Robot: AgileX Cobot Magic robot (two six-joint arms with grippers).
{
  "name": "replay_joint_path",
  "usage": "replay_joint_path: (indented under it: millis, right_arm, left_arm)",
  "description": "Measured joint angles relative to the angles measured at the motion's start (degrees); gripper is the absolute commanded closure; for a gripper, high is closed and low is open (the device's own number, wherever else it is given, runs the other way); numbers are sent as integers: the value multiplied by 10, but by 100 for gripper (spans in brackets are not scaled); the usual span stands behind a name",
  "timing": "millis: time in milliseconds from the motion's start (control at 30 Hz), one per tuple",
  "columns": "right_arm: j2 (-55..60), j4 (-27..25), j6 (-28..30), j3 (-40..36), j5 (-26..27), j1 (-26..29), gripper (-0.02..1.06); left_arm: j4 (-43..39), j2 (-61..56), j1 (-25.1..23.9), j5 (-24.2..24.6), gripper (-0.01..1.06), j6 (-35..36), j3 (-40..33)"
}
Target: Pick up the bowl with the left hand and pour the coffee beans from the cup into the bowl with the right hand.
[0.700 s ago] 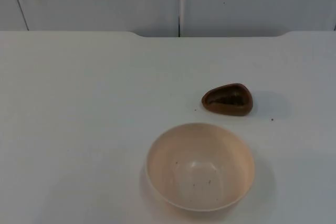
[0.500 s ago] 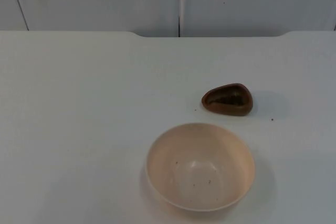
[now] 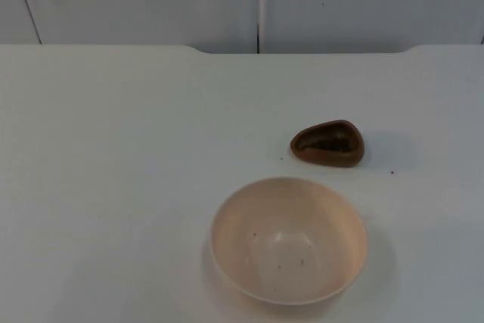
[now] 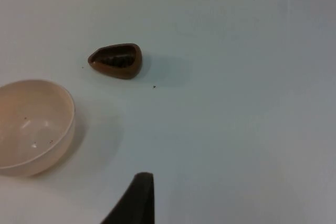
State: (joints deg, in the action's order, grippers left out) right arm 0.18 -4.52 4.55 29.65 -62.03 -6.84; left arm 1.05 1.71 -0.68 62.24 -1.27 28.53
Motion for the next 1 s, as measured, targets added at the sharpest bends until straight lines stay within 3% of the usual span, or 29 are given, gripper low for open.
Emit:
replay_joint_path:
  millis: [400,1000]
  right_arm:
    - [0,0,0,0,0,0,-1]
    - [0,0,0,0,0,0,-1]
  left_arm:
    - [24,50,0,-2,4,0,0]
    - [96,180,0,-57,7,-14,68]
